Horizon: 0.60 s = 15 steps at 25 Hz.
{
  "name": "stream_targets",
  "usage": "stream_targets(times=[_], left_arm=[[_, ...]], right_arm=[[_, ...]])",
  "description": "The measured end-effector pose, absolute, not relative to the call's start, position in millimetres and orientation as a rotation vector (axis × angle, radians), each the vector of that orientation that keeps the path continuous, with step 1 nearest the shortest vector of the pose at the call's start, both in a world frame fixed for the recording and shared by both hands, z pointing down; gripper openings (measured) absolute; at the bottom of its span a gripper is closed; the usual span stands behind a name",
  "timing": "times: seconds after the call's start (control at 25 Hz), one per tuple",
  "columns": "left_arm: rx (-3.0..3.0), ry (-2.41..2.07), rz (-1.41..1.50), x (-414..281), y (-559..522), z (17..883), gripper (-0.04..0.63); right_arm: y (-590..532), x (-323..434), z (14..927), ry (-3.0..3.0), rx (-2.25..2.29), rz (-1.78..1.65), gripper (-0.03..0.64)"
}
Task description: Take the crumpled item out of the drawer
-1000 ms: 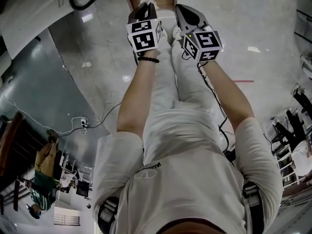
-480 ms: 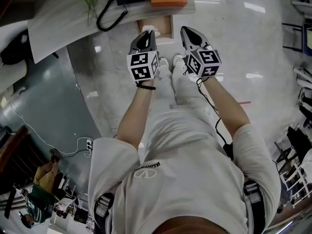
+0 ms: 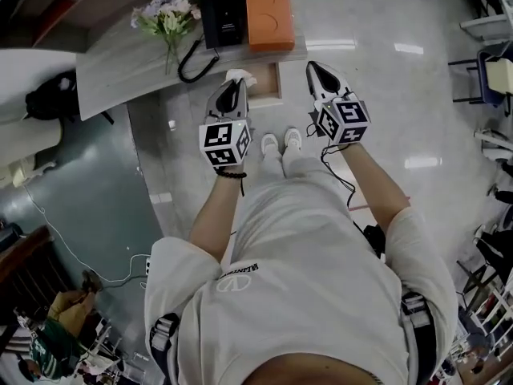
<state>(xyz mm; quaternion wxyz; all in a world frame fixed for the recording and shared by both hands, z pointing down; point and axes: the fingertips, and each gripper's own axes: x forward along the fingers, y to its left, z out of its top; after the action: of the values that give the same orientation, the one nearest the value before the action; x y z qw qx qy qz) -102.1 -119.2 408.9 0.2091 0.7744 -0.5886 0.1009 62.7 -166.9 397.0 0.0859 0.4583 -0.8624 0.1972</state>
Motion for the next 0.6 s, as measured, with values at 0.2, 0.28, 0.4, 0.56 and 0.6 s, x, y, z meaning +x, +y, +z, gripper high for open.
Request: stream_targets(times=[0.2,0.28,0.4,0.56,0.6], left_arm=[[2.248,-1.694,0.197,-104.1,-114.2,350.6,0.021],[2.283,-1.703,0.147,-103.8,-111.1,328.4,0.021],[2.346,-1.732,0.064,-108.8,-108.8,292.0,0.021],[2.43,-1.74,-0.048,-115.1,-101.8,249.4,0.021],[2.449,-1.743,-0.068,-116.5,-99.5,239.9,0.021]], right_arm=[[-167.1,83.3,339.1,-2.618,1.443,0.467,0.002],[-165.9,94.6,319.4,-2.63,1.48,0.441,0.002],[-168.3,108.2,293.1,-2.642,1.525,0.399,0.002],[-169.1,124.5,259.8,-2.65,1.588,0.349,0.002],[-168.2,127.5,251.6,-2.652,1.599,0.332,0.002]])
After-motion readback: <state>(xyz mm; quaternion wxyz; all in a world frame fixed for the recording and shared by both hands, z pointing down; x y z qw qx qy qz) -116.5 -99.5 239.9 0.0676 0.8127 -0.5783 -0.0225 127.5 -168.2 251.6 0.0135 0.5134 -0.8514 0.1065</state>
